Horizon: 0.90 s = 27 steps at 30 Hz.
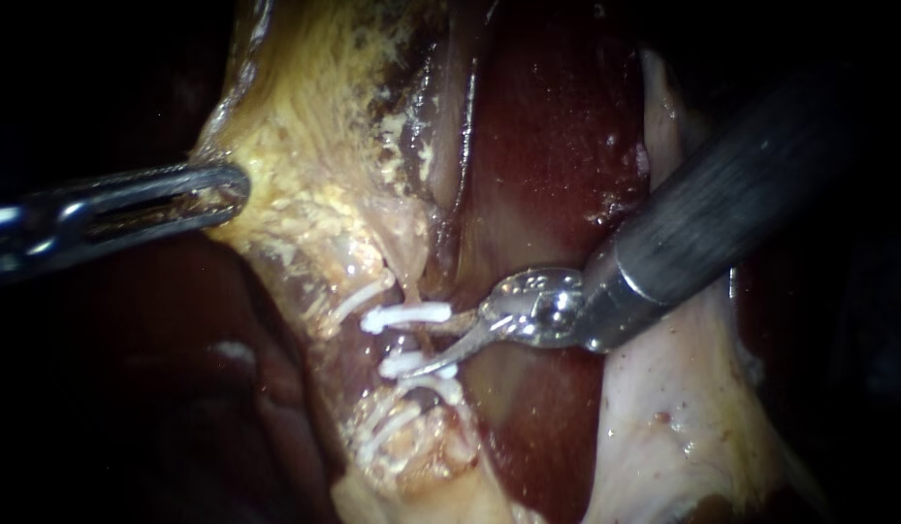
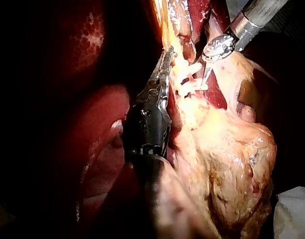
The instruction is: Go to the cutting position right tube
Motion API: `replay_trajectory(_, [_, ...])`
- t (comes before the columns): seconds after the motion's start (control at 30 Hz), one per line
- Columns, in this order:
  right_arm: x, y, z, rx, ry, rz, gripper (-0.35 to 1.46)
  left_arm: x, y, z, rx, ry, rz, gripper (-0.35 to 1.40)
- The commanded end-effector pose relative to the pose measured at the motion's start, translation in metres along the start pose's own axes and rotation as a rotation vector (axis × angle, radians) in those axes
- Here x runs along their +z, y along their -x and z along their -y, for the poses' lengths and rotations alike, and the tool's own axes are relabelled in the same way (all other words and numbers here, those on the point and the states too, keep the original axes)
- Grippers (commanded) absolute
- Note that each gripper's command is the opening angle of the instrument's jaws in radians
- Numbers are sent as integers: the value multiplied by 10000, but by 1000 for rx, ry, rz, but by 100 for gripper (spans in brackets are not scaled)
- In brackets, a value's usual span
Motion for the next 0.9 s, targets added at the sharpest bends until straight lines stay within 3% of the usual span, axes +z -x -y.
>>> replay_trajectory(0.03, [1,0,-1,0,2,-5,93,1,0,0,0,0,0,-35])
replay_trajectory(0.37, [14,-2,-5,24,-4,-7,74,1,-1,-1,0,0,0,-35])
replay_trajectory(0.7, [22,3,-11,67,-11,-2,34,2,-1,-1,1,0,0,-35])
replay_trajectory(0.9, [21,3,-12,72,-11,-2,29,2,-1,-1,1,0,0,-35])
